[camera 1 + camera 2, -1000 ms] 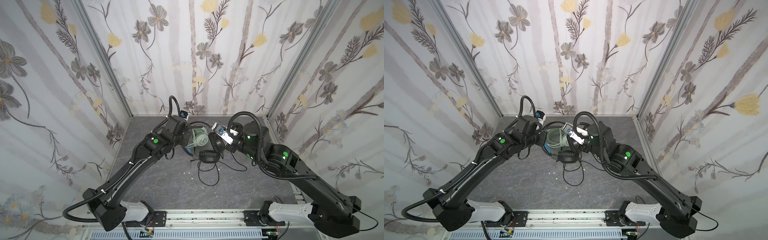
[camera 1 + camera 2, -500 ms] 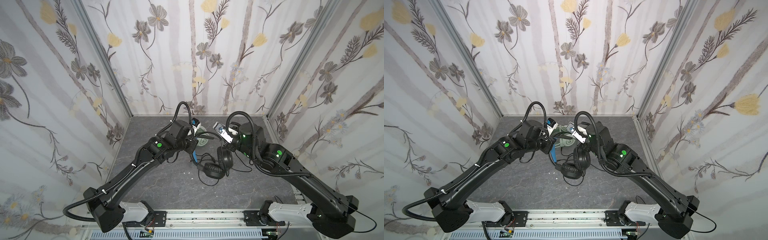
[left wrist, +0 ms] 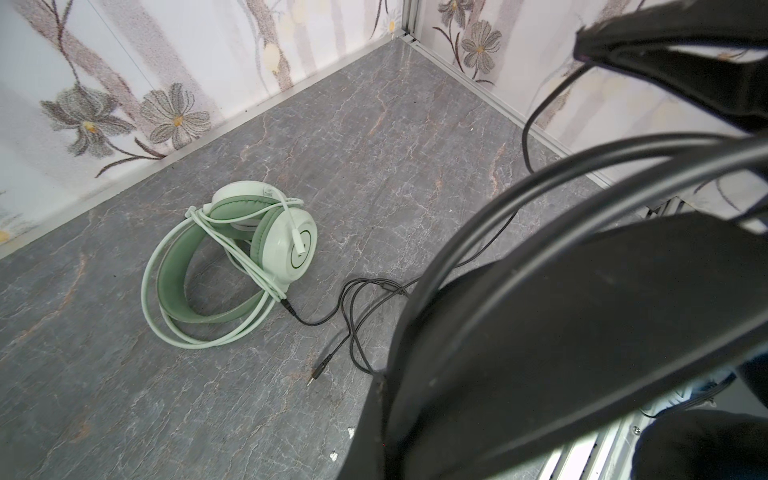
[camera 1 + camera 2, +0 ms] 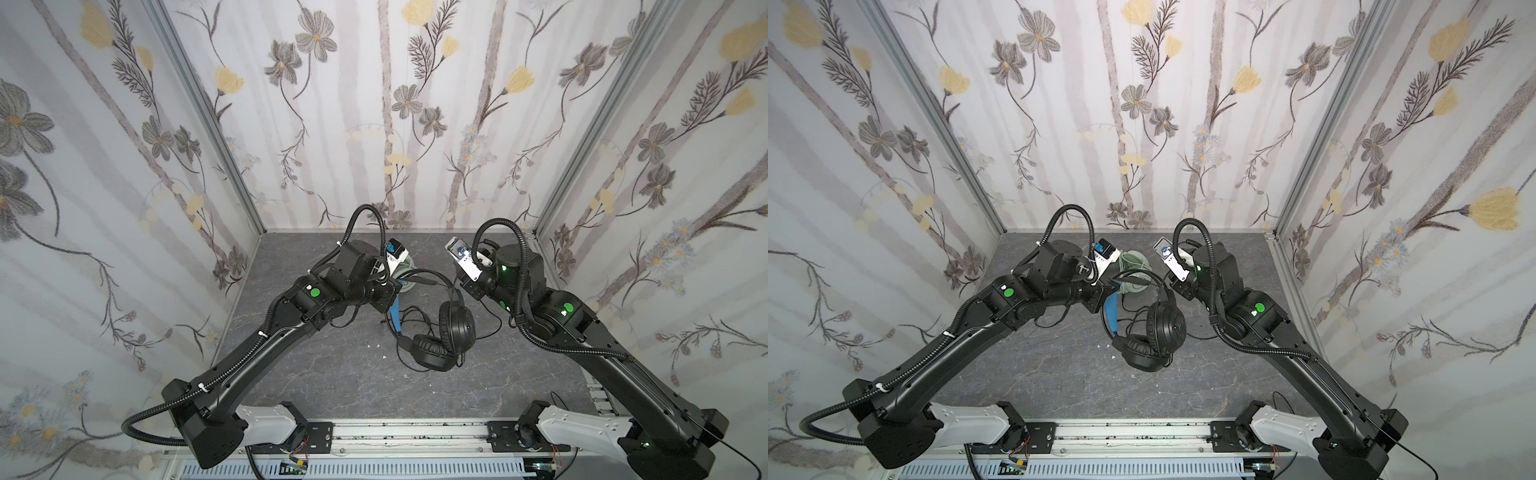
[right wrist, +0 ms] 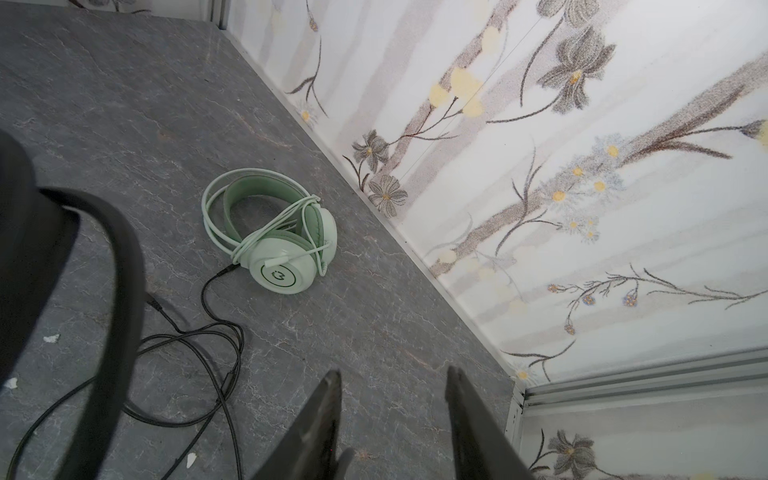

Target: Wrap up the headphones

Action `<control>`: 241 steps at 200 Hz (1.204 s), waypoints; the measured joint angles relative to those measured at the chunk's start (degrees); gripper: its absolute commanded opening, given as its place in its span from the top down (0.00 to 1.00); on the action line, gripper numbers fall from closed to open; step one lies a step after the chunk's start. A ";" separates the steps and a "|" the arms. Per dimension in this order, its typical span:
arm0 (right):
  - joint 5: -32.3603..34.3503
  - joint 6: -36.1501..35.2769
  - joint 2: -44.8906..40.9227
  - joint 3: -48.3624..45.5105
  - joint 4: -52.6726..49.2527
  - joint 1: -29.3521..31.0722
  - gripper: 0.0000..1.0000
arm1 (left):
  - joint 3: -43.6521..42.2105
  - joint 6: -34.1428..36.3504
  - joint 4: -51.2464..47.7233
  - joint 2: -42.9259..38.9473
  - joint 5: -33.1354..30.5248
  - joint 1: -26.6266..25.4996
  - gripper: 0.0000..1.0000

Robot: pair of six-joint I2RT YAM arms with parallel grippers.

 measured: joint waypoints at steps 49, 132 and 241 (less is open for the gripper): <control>-4.85 2.91 -1.03 -3.56 2.99 -2.93 0.57 | 0.44 -0.74 0.33 -1.11 2.69 -0.26 1.00; -15.10 8.98 -3.39 -9.57 10.12 -6.08 0.56 | 6.71 -3.98 4.26 -1.44 7.23 -0.31 1.00; -23.10 17.51 -5.16 -19.30 20.24 -8.52 0.62 | 11.13 -10.12 11.28 -3.39 5.86 -0.70 1.00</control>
